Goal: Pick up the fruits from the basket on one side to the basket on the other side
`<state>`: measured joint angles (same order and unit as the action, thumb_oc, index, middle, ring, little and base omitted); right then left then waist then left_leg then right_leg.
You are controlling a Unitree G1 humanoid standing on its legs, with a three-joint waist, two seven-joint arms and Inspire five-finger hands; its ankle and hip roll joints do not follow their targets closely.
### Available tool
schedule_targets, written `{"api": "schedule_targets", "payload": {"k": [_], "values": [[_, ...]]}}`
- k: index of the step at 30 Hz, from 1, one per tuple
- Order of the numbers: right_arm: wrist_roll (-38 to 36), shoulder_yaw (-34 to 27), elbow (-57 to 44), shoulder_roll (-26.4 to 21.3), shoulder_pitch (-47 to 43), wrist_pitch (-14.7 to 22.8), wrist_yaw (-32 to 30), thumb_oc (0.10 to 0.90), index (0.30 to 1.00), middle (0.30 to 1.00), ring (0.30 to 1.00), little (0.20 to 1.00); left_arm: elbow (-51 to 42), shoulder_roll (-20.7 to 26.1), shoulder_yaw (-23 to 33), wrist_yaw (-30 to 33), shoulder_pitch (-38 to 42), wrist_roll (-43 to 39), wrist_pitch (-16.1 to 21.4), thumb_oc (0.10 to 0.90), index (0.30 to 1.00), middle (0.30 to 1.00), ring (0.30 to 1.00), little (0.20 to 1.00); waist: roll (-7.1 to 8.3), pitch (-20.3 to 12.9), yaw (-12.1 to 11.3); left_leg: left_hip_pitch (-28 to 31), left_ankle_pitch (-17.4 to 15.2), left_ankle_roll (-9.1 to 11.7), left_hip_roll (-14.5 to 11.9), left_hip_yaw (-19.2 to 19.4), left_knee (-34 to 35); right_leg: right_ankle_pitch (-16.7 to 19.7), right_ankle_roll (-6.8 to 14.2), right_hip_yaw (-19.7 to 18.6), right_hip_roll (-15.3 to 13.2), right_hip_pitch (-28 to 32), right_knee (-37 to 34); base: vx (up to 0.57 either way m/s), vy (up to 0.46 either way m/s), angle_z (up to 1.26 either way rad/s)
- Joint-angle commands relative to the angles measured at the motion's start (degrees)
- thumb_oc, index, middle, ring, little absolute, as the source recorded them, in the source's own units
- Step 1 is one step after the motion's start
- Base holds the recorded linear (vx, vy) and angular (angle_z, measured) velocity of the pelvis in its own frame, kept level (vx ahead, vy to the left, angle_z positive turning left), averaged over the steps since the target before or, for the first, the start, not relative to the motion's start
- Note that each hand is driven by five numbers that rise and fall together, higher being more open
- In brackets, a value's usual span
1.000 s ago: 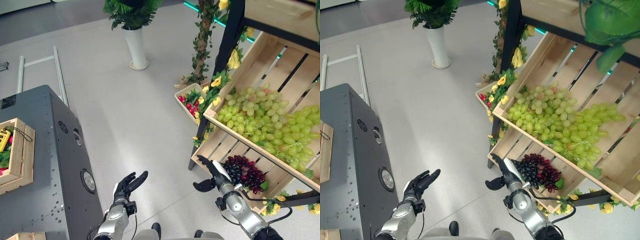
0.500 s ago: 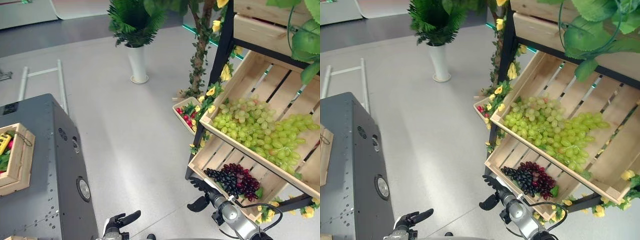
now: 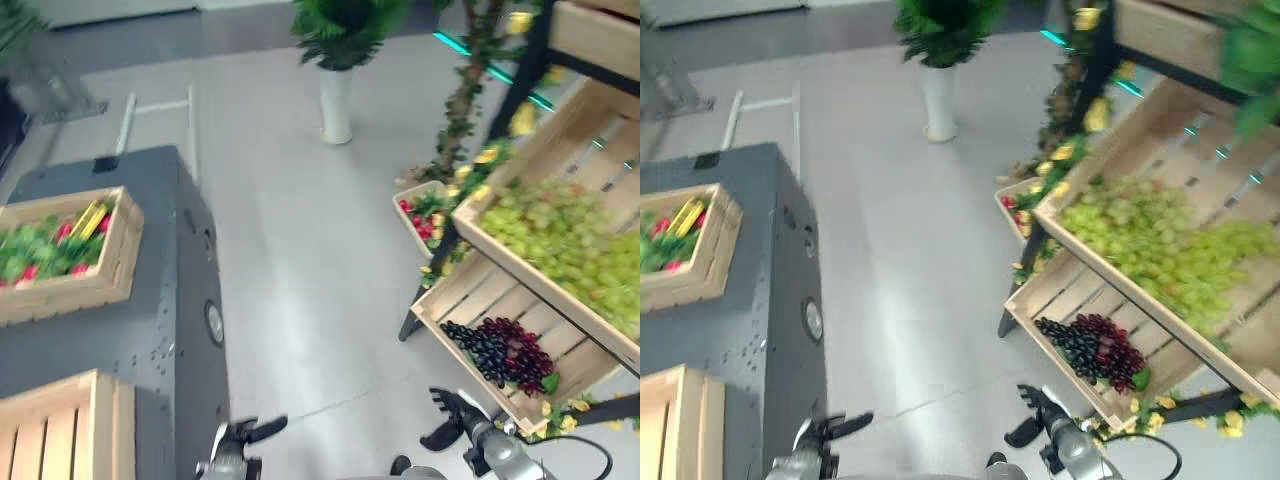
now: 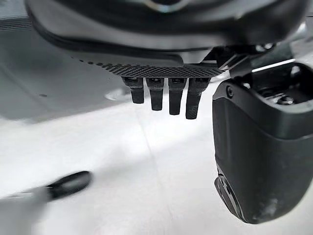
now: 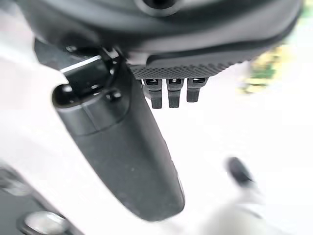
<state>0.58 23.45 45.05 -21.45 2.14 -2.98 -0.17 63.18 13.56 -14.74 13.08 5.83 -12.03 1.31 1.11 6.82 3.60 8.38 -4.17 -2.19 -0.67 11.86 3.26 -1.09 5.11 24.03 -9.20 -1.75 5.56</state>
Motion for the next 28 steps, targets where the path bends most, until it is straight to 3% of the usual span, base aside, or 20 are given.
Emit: {"api": "schedule_targets", "payload": {"k": [1, 2, 3, 4, 5, 6, 7, 8, 9, 11, 12, 13, 16, 20, 28], "values": [[-2.0, 1.1, -2.6, 3.2, -5.7, 2.6, -3.3, 0.8, 0.9, 0.9, 0.9, 0.9, -1.3, 2.3, -1.8, 0.3, 2.8, 4.6, 4.4, 0.8, 0.9, 0.9, 0.9, 0.9, 0.79, 1.8, -0.7, 4.0, -5.3, -0.1, 3.9, -1.2, 1.7, 9.3, 2.8, -4.2, 7.2, -4.1, -8.9, -0.36, 0.085, 0.15], [-2.0, 1.1, -2.6, 3.3, -5.7, 2.4, -3.2, 0.8, 0.9, 0.9, 0.9, 0.9, -1.3, 2.3, -2.0, 0.2, 2.8, 4.9, 4.3, 0.8, 0.9, 0.9, 0.9, 0.9, 0.78, 1.9, -0.7, 3.8, -5.2, -0.3, 3.9, -1.4, 1.7, 9.4, 2.9, -4.7, 7.1, -4.3, -8.7, -0.4, 0.055, 0.09], [-4.1, 1.2, -2.6, 3.8, -5.4, 1.6, -3.3, 0.8, 0.9, 0.9, 0.9, 0.9, -0.9, 3.3, -3.4, -1.3, 2.7, 6.6, 3.9, 0.8, 0.9, 0.9, 0.9, 0.9, 0.91, 2.2, 0.6, 1.7, -3.1, -2.0, 4.3, -4.3, 1.4, 9.3, 2.1, -13.5, 6.9, -7.7, -2.3, -0.35, 0.04, 0.06], [-4.5, 1.1, -2.1, 3.9, -5.4, 1.7, -3.2, 0.8, 0.9, 0.9, 0.9, 0.9, -0.8, 3.6, -3.7, -1.6, 2.7, 6.9, 3.8, 0.8, 0.9, 0.9, 0.9, 0.9, 0.79, 2.3, 0.7, 1.4, -2.9, -2.2, 4.1, -3.9, 1.2, 8.9, 1.9, -13.8, 6.6, -7.9, 0.5, -0.4, 0.057, 0.23], [-4.5, 1.1, 0.1, 4.1, -6.0, 2.7, -2.3, 0.8, 0.9, 0.9, 0.9, 0.9, -0.1, 3.9, -4.0, -1.9, 2.3, 6.9, 3.4, 0.8, 0.9, 0.9, 0.9, 0.9, -0.1, 2.6, 0.5, 1.6, -2.6, -1.9, 3.1, -2.1, 1.2, 5.8, 1.6, -11.8, 5.3, -6.4, 7.3, -0.2, 0.031, 0.39], [-4.4, 1.1, 0.5, 4.2, -6.1, 2.9, -2.0, 0.8, 0.9, 0.9, 0.9, 0.9, 0.1, 3.9, -3.9, -1.9, 2.1, 6.8, 3.2, 0.8, 0.9, 0.9, 0.9, 0.9, -0.25, 2.6, 0.4, 1.6, -2.4, -1.8, 2.9, -1.6, 1.3, 5.2, 1.4, -11.1, 5.0, -6.0, 8.2, -0.25, 0.033, 0.4], [-3.1, 1.1, 3.5, 4.8, -6.5, 3.9, -1.1, 0.8, 0.9, 0.9, 0.9, 0.9, 1.9, 3.5, -3.3, -1.8, 1.4, 5.9, 3.6, 0.8, 0.9, 0.9, 0.9, 0.9, -1.13, 2.2, -0.2, 0.8, -1.9, -2.0, 2.2, -1.0, 1.0, 2.0, -0.1, -11.1, 3.2, -3.6, 13.6, -0.19, -0.006, 0.26], [-2.5, 1.1, 5.2, 5.3, -6.6, 4.1, -1.0, 0.8, 0.9, 0.9, 0.9, 0.9, 2.7, 3.2, -3.3, -1.7, 1.2, 5.3, 3.5, 0.8, 0.9, 0.9, 0.9, 0.9, -1.33, 2.0, -0.3, 0.5, -1.9, -2.2, 2.0, -1.3, 0.7, 0.7, -0.6, -11.9, 3.0, -2.5, 14.1, -0.2, -0.056, 0.33], [-1.7, 1.5, 8.9, 6.5, -6.7, 3.5, -1.2, 0.8, 0.9, 0.9, 0.9, 0.9, 4.1, 2.6, -3.5, -1.6, 0.9, 3.8, 3.6, 0.8, 0.9, 0.9, 0.9, 0.9, -1.24, 1.2, -0.5, -0.4, -2.0, -2.5, 2.1, -2.5, -0.1, -1.6, -1.0, -14.0, 3.4, 0.2, 12.0, -0.16, -0.123, 0.41], [-0.4, 1.6, 12.2, 7.6, -6.7, 3.1, -0.8, 0.8, 0.9, 0.9, 0.9, 0.9, 5.3, 1.7, -3.3, -1.6, 0.8, 2.4, 3.4, 0.8, 0.9, 0.9, 0.9, 0.9, -0.78, 0.2, -1.2, -1.7, -1.5, -2.3, 2.0, -2.5, -1.1, -2.2, -1.7, -13.5, 4.0, 3.9, 4.4, -0.12, -0.154, 0.31], [0.7, 1.9, 17.6, 8.8, -7.5, 4.7, 0.8, 0.8, 0.9, 0.9, 0.9, 0.9, 6.6, 0.2, -2.1, -0.9, 0.4, 1.1, 2.8, 0.8, 0.9, 0.9, 0.9, 0.9, -0.07, -0.6, -2.4, -1.5, -1.7, -0.9, 1.7, -1.0, -1.4, -1.3, -0.8, -12.6, 4.1, 7.1, -3.9, -0.09, -0.156, -0.22], [-0.3, 1.8, 18.7, 9.4, -8.0, 3.9, 1.9, 0.8, 0.9, 0.9, 0.9, 0.9, 6.9, -0.5, -1.5, 0.3, 0.0, -0.4, 2.7, 0.8, 0.9, 0.9, 0.9, 0.9, 0.11, -0.9, -2.7, -1.5, -1.3, -0.4, 1.2, -0.2, -1.3, -0.2, -0.7, -13.0, 4.2, 7.3, -6.4, -0.09, -0.145, -0.47], [-1.9, 1.2, 21.0, 10.2, -8.8, 4.0, 1.5, 0.8, 0.9, 0.9, 0.9, 0.9, 7.8, -1.8, -0.4, 1.5, -0.5, -1.8, 3.6, 0.8, 0.9, 0.9, 0.9, 0.9, 0.51, -1.5, -3.0, -2.0, -0.7, -0.3, 0.8, -0.1, -1.1, -0.6, -1.9, -14.7, 5.5, 7.3, -6.6, -0.07, -0.122, -0.85], [-4.8, -0.6, 21.1, 10.1, -7.1, 4.6, 0.8, 0.8, 0.9, 0.9, 0.9, 0.9, 7.2, -2.7, -2.7, 0.4, -2.1, 4.2, 5.1, 0.8, 0.9, 0.9, 0.9, 0.9, 1.08, -2.5, -2.6, -1.3, -0.6, -0.4, 0.9, -0.9, -0.4, -0.7, -2.7, -15.4, 6.6, 8.0, -7.4, -0.01, -0.098, 0.03], [-8.2, -3.4, 24.6, 11.3, -5.7, 4.4, -0.1, 0.8, 0.9, 0.9, 0.9, 0.9, 7.4, -3.1, -3.6, -1.5, -2.2, 4.5, 6.5, 0.8, 0.9, 0.9, 0.9, 0.9, 0.34, -4.0, -1.6, 0.6, -0.2, -0.5, 1.0, -0.8, 1.7, -0.9, -3.0, -15.6, 7.6, 9.2, -8.5, -0.01, -0.022, 0.01]]}}
